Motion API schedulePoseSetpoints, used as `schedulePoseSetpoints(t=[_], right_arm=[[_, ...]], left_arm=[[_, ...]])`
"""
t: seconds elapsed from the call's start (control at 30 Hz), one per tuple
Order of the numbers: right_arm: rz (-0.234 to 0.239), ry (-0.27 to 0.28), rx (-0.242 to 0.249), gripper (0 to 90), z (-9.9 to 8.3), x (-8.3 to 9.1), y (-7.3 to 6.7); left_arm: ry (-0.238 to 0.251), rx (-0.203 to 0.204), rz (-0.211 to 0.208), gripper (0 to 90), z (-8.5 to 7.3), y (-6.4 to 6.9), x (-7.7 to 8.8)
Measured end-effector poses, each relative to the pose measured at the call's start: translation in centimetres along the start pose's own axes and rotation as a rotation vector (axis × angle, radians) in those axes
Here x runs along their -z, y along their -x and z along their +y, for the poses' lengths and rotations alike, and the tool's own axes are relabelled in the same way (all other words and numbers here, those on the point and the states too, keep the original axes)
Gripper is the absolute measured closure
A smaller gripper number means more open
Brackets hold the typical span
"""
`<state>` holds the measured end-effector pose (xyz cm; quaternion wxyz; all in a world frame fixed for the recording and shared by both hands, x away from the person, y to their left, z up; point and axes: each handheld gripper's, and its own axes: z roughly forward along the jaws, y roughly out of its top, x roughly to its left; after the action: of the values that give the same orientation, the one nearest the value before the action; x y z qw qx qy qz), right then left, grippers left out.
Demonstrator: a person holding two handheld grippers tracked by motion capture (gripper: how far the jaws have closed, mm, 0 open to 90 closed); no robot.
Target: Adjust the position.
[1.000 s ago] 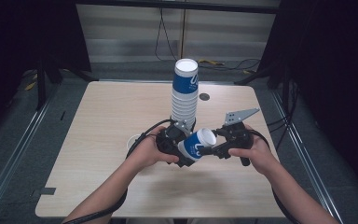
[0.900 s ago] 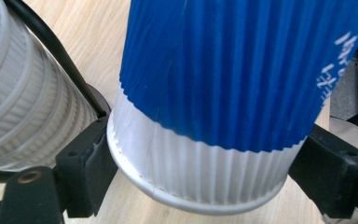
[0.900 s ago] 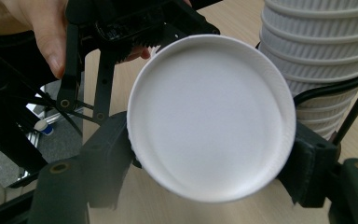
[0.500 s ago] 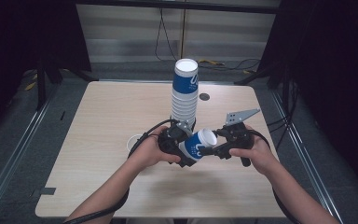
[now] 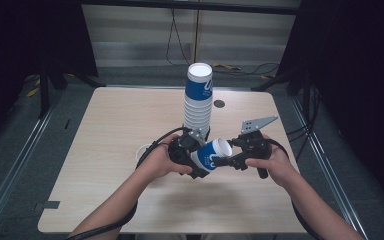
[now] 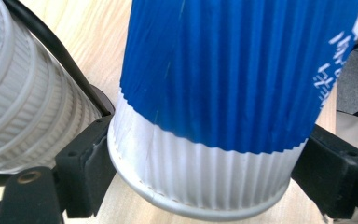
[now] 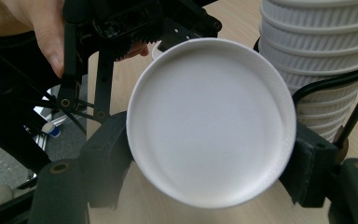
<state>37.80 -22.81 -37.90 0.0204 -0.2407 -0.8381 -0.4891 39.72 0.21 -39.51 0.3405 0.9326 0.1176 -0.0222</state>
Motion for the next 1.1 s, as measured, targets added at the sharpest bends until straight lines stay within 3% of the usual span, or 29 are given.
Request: schedulePoseSetpoints(t=[0.37, 0.63, 0.87, 1.03, 1.1], right_arm=[[0.002, 0.000, -0.014, 26.5, -0.1, 0.1, 0.1], [0.011, 0.001, -0.024, 26.5, -0.2, 0.0, 0.1], [0.023, -0.021, -0.006, 25.8, -0.2, -0.4, 0.0], [0.004, -0.076, 0.055, 20.5, 0.0, -0.6, -0.4], [-0.005, -0.099, 0.079, 19.7, 0.0, -0.6, -0.5]], left_arm=[[0.014, -0.035, 0.011, 13.9, 0.2, 0.1, 0.0], [0.006, -0.052, 0.007, 18.4, 0.2, 0.2, 0.3], [-0.048, -0.047, -0.008, 20.3, 0.4, 0.2, 0.8], [-0.102, -0.060, -0.004, 20.4, 0.7, 0.5, 1.0], [-0.149, -0.077, 0.003, 20.3, 0.9, 0.7, 0.9]])
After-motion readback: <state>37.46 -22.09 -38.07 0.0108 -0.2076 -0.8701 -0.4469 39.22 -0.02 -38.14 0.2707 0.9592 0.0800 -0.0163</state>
